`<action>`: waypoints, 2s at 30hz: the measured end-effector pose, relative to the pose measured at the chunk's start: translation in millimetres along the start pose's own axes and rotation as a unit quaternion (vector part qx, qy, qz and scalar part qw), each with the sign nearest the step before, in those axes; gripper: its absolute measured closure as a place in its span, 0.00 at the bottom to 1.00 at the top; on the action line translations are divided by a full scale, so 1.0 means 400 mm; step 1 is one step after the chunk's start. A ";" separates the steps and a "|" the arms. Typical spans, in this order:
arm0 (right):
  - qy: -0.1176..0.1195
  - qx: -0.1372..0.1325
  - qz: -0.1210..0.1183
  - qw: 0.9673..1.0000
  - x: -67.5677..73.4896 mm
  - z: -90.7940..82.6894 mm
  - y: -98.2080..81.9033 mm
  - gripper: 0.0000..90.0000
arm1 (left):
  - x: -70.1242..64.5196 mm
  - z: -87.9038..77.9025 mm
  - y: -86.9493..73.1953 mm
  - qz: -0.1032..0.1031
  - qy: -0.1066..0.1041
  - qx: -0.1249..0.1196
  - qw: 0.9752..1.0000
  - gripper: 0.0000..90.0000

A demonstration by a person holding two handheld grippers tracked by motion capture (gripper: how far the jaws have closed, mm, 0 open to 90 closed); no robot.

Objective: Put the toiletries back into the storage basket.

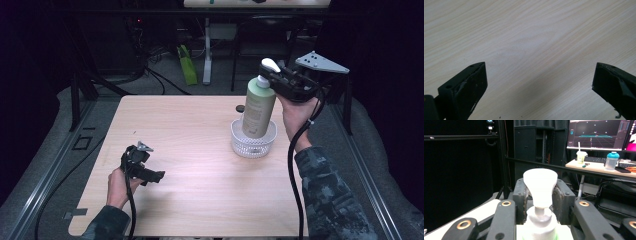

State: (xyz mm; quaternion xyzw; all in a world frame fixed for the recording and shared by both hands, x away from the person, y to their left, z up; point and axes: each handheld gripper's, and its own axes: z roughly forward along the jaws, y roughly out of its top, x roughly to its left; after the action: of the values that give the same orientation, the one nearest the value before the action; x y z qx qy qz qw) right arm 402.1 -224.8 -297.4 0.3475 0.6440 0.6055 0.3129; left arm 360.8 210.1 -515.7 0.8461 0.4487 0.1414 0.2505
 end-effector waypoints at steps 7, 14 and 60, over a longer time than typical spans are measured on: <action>-0.007 0.009 0.000 1.000 -0.008 0.023 -0.017 0.74 | 0.000 0.000 0.000 0.001 -0.001 0.001 1.000 0.00; -0.014 0.019 0.002 1.000 -0.021 0.041 -0.039 0.74 | 0.001 0.001 0.000 0.000 -0.001 0.002 1.000 0.00; -0.041 0.092 0.006 0.995 -0.073 0.086 -0.205 0.74 | 0.002 0.001 0.000 -0.001 0.001 0.002 1.000 0.00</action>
State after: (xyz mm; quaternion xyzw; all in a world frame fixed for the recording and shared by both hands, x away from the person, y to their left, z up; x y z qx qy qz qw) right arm 441.4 -231.6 -382.3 0.4034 0.6812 0.5309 0.3023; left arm 361.2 210.8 -516.0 0.8461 0.4501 0.1409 0.2483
